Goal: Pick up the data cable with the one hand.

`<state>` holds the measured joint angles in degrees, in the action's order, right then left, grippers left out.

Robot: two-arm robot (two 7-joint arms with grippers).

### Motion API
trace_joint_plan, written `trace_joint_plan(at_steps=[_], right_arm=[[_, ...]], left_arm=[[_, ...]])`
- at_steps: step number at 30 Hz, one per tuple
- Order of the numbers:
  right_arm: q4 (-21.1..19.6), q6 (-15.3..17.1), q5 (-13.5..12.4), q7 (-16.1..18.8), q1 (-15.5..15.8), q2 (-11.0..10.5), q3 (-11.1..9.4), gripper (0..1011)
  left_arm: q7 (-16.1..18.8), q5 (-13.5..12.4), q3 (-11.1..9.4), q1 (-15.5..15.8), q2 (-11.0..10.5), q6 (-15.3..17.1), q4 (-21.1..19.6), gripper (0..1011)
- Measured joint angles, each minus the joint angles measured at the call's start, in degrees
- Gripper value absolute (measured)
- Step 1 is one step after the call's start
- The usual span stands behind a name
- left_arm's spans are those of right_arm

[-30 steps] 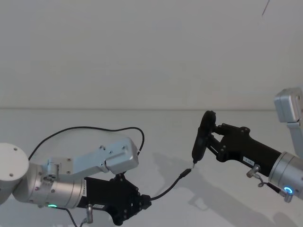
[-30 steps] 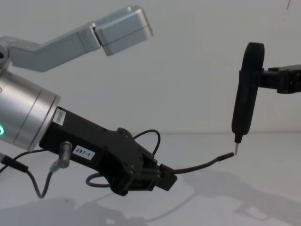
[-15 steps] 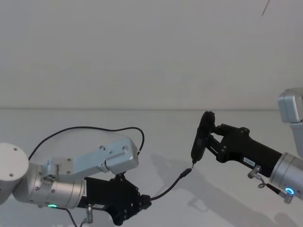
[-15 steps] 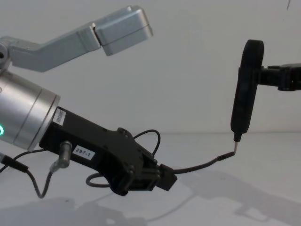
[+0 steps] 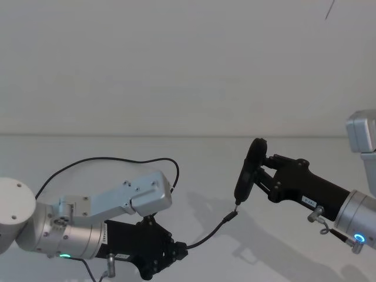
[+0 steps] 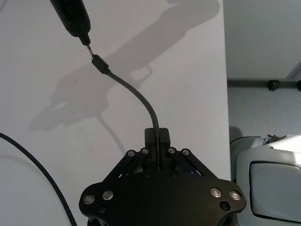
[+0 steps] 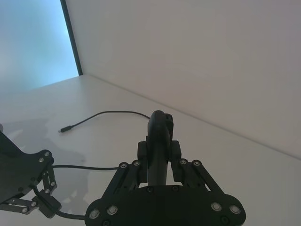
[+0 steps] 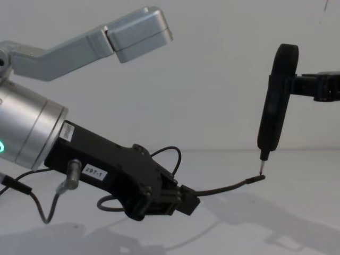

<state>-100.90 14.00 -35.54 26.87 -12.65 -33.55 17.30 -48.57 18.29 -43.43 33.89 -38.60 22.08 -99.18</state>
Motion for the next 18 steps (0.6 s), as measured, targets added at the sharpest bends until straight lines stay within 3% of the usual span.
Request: trace_joint_plan(at_steps=[18], right_arm=[[0.0,-0.1,-0.3,0.0,0.0,-0.1,0.1,279]], left_arm=[[0.0,0.0,0.0,0.0,0.0,0.0,0.0,48]])
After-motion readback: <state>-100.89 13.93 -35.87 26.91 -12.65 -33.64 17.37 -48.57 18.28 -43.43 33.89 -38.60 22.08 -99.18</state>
